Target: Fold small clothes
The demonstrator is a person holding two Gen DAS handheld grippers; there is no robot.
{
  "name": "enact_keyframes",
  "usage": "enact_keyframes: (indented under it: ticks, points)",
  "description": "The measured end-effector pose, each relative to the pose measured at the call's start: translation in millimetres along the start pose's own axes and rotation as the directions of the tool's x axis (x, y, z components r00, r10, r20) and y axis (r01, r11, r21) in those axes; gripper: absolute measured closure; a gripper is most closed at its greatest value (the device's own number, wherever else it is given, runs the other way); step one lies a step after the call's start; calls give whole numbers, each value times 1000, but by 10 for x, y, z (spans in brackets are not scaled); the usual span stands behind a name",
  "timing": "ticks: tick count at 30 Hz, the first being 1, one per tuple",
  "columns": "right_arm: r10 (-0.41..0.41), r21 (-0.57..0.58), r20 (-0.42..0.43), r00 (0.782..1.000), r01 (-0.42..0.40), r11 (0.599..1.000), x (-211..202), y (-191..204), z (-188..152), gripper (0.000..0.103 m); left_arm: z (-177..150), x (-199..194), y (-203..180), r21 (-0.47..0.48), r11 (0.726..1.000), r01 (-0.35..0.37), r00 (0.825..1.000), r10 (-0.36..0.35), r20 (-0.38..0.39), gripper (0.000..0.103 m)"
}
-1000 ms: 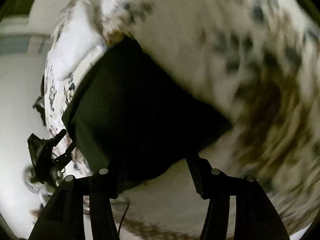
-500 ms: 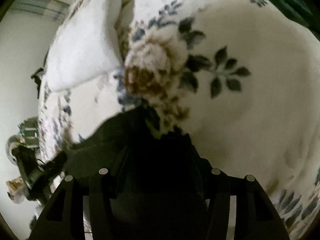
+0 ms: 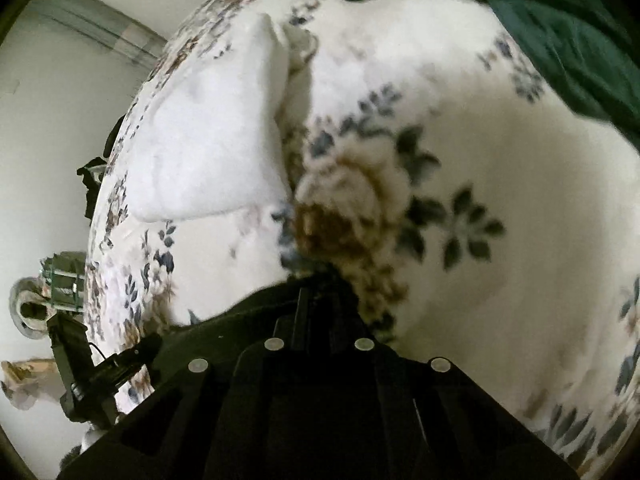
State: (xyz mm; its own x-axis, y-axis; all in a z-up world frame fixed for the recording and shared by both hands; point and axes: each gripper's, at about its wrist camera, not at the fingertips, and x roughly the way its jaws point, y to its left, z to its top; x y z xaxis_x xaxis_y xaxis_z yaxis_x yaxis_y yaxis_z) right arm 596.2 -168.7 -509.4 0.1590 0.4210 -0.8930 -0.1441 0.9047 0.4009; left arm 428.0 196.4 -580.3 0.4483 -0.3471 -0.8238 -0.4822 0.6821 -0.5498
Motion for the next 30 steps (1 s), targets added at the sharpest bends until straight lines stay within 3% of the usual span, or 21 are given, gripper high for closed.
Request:
enact_keyframes:
  ticks: [3, 5, 8, 9, 10, 11, 12, 13, 14, 19, 23, 24, 25, 27, 30]
  points:
    - [-60, -4, -9, 998, 60, 998, 163, 26, 116, 98, 60, 103, 124, -73, 997, 24, 999, -27, -40, 82]
    - [-98, 14, -76, 992, 100, 995, 407, -34, 188, 97, 101, 126, 173, -112, 993, 42, 997, -50, -64, 79]
    - [-76, 60, -180, 981, 88, 994, 600, -142, 235, 94, 126, 81, 190, -134, 989, 57, 994, -69, -88, 77]
    - [-44, 90, -188, 981, 62, 994, 549, -186, 241, 86, 123, 38, 173, -123, 991, 55, 994, -66, -89, 77]
    - [-25, 102, -189, 982, 45, 994, 510, -214, 235, 72, 115, -18, 147, -105, 994, 41, 995, -49, -82, 66]
    - [7, 117, -184, 983, 15, 993, 412, -255, 215, 62, 94, -98, 113, -77, 997, 6, 998, -12, -68, 47]
    - [29, 127, -182, 983, -6, 992, 319, -302, 181, 46, 57, -193, 77, -46, 998, -37, 998, 35, -55, 37]
    - [50, 139, -180, 982, -25, 990, 168, -381, 113, 39, 22, -257, 62, -30, 998, -62, 997, 60, -48, 19]
    - [63, 145, -181, 982, -37, 989, 72, -441, 50, 39, -57, -348, 54, -12, 996, -88, 995, 87, -42, 10]
    - [61, 215, -222, 973, -12, 977, -381, -854, -504, 39, -609, -510, 125, 0, 985, -172, 981, 171, -94, 10]
    - [131, 340, -244, 961, -42, 939, -475, -1112, -1070, 39, -1166, -417, 355, -32, 972, -233, 956, 223, -189, 10]
    - [145, 363, -236, 961, -51, 930, -462, -1143, -1165, 39, -1245, -393, 414, -43, 970, -240, 953, 228, -198, 10]
    - [156, 386, -210, 965, -65, 920, -440, -1166, -1280, 52, -1307, -380, 461, -58, 970, -235, 956, 220, -193, 8]
    - [149, 395, -187, 971, -65, 917, -400, -1144, -1410, 97, -1347, -368, 530, -76, 976, -206, 970, 193, -151, 3]
    - [63, 363, -137, 989, -9, 932, -546, -1078, -1520, 97, -1288, -272, 584, -115, 972, -203, 968, 182, -171, 0]
